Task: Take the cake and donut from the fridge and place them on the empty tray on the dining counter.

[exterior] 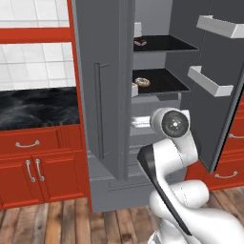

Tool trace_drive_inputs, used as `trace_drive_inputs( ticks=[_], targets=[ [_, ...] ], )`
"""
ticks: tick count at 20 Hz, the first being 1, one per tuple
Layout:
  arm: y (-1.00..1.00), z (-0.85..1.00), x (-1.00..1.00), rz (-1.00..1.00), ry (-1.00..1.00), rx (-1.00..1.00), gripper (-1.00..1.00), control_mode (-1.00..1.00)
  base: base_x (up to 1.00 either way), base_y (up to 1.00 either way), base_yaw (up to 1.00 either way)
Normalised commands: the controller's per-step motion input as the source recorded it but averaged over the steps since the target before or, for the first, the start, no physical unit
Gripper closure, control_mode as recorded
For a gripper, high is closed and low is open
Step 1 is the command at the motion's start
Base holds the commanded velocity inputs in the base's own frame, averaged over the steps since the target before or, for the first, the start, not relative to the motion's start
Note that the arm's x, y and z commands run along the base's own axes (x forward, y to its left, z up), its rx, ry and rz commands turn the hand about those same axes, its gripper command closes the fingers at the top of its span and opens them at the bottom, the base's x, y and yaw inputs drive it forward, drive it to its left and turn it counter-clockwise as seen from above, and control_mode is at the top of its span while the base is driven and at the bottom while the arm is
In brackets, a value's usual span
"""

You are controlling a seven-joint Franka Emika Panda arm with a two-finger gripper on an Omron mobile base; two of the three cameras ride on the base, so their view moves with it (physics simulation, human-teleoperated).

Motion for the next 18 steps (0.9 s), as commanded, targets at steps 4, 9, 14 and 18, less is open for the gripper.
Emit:
trace_drive_inputs(
  ticks=[4, 9, 14, 18],
  targets=[
    [-0.11, -0.03, 0.00, 0.03, -0.03, 0.00, -1.00, -1.00, 0.00, 0.00, 0.00],
    [-0.53, 0.00, 0.00, 0.28, -0.11, 0.00, -1.00, -1.00, 0.00, 0.00, 0.00],
    [-0.57, 0.00, 0.02, 0.30, 0.00, 0.01, -1.00, -1.00, 0.00, 0.00, 0.00],
    [-0.30, -0.09, 0.18, 0.34, 0.03, 0.03, -1.00, -1.00, 0.00, 0.00, 0.00]
  ],
)
